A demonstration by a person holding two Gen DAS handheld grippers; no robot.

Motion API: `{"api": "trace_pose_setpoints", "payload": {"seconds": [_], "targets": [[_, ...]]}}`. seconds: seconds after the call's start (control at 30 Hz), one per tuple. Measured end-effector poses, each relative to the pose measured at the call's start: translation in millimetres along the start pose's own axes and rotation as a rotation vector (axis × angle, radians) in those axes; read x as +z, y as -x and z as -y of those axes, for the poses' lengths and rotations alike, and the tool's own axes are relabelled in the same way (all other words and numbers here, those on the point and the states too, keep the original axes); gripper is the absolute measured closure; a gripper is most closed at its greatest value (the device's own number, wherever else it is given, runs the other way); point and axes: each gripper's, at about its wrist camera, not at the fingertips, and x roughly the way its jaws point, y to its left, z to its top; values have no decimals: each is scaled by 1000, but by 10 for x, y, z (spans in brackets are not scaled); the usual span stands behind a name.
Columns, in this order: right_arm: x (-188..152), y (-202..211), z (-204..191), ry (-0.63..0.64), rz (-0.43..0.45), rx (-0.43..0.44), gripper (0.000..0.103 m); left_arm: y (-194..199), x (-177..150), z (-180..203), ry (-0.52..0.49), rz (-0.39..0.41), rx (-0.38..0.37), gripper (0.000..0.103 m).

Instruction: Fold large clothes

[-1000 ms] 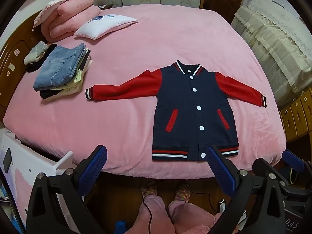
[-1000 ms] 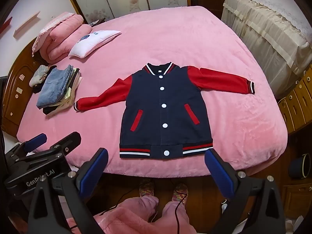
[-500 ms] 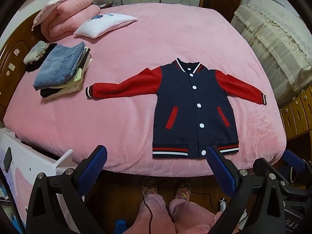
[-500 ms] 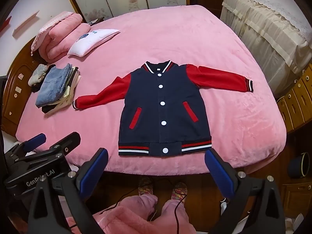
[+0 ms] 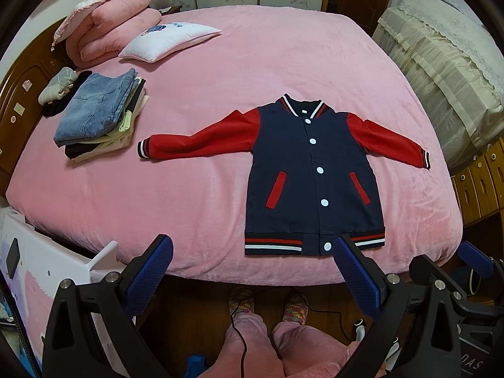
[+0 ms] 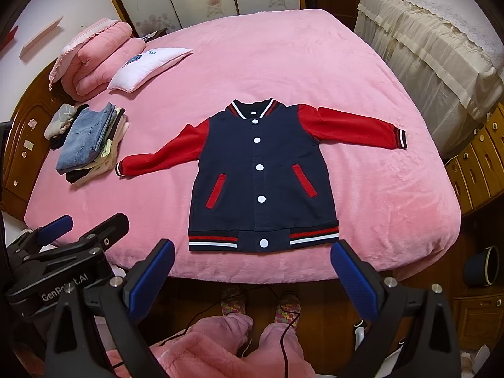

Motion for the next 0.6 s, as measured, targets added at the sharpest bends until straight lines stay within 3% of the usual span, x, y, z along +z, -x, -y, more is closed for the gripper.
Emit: {"api": "trace_pose_setpoints", "payload": {"seconds": [0.6], "targets": [[-10,-8,123,3,-13,7,3,-21,-6,71,4,-15,7,2]]}}
